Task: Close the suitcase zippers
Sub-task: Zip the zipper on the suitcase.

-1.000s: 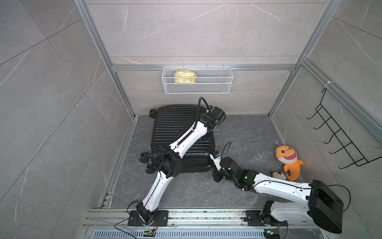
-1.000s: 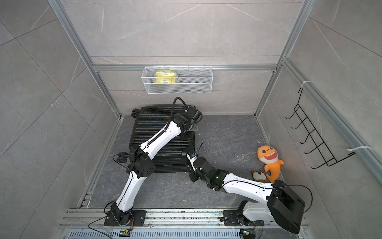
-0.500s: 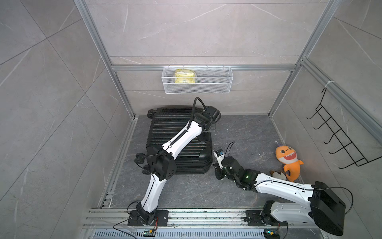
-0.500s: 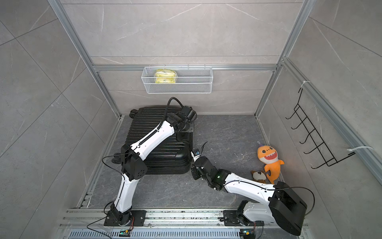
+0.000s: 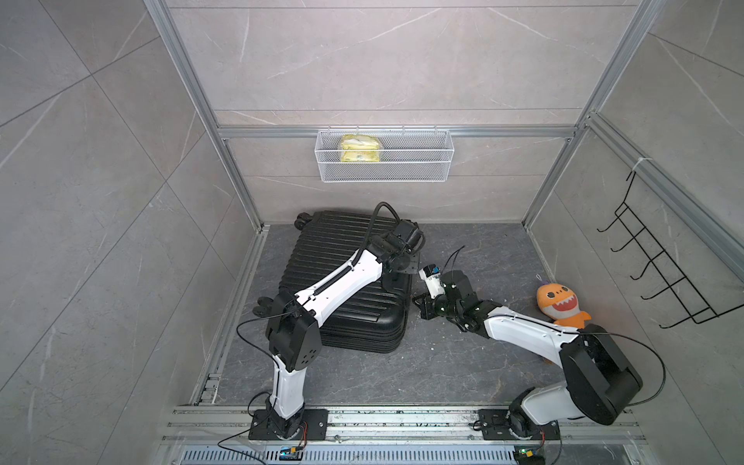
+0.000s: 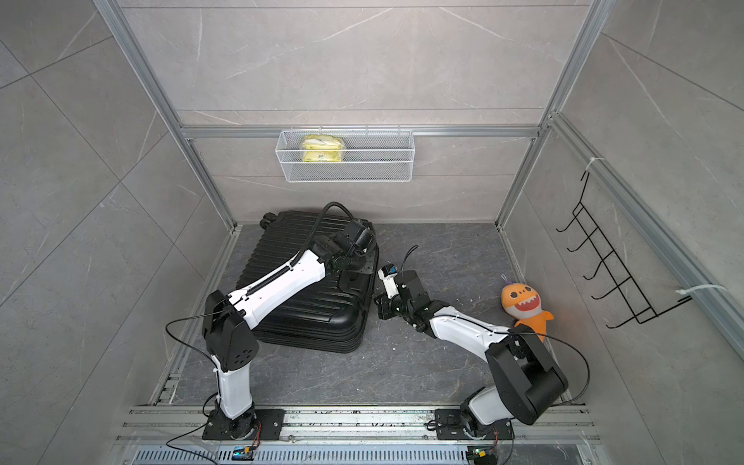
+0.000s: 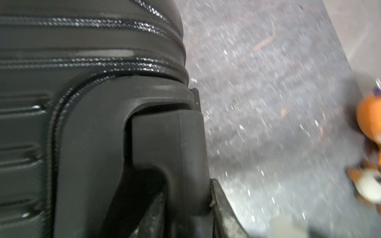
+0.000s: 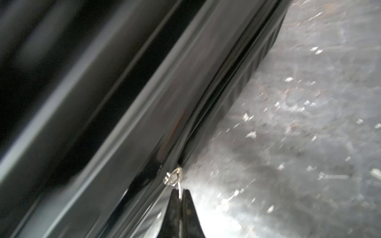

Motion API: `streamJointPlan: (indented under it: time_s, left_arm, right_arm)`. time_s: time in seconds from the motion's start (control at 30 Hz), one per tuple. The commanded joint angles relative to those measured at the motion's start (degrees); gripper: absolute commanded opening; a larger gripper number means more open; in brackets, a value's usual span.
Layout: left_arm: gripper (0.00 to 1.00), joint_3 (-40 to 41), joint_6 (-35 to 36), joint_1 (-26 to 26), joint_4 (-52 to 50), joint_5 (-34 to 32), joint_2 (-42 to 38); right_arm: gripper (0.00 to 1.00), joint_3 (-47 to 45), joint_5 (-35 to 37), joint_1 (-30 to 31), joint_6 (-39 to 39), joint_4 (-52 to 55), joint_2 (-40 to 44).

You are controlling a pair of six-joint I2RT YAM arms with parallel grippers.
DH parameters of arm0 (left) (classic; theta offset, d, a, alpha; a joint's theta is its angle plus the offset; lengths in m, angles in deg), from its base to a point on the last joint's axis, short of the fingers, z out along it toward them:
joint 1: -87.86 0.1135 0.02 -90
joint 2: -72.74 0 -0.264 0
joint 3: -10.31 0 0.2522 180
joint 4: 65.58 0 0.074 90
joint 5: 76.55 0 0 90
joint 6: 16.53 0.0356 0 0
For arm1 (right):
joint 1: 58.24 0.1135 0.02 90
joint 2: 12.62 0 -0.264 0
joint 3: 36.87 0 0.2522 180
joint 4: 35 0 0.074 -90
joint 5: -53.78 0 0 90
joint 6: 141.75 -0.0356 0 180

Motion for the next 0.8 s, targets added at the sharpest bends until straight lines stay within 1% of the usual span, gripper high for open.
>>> streamJointPlan:
  time_s: [0.0, 0.1, 0.2, 0.3, 0.37, 0.57, 0.67, 0.77]
  left_arm:
    - [0.0, 1.58, 8.93, -1.01, -8.15, 10.22, -9.09]
    - [0.0, 2.77, 9.39, -1.73, -8.25, 12.31, -10.59]
    - [0.0, 4.39, 10.7, -2.29, -8.36, 14.58, -12.56]
    - [0.0, 6.43, 12.83, -2.35, -8.47, 16.66, -14.34]
    - [0.0, 7.96, 14.47, -2.39, -8.52, 17.72, -15.35]
    - [0.0, 11.0, 19.74, -2.32, -10.14, 21.04, -16.62]
    - [0.0, 11.97, 24.23, -2.06, -11.09, 22.9, -16.82]
    - [0.0, 11.98, 27.37, -1.31, -13.23, 26.49, -17.13]
  right_arm:
    - [0.0, 2.56, 10.28, -7.14, -0.35, 2.9, -3.28]
    - [0.0, 5.12, 10.36, -9.35, -0.26, 4.76, -5.79]
    - [0.0, 7.71, 10.31, -12.8, -0.53, 7.07, -8.25]
    - [0.0, 10.03, 10.14, -16.48, -0.49, 9.01, -10.19]
    - [0.0, 11.38, 7.86, -19.14, -0.71, 9.89, -11.13]
    - [0.0, 14.51, 7.11, -23.24, 0.64, 14.56, -11.92]
    - [0.0, 15.68, 5.41, -25.89, 3.42, 17.78, -12.57]
    - [0.0, 15.32, 6.24, -27.6, 6.76, 19.31, -11.95]
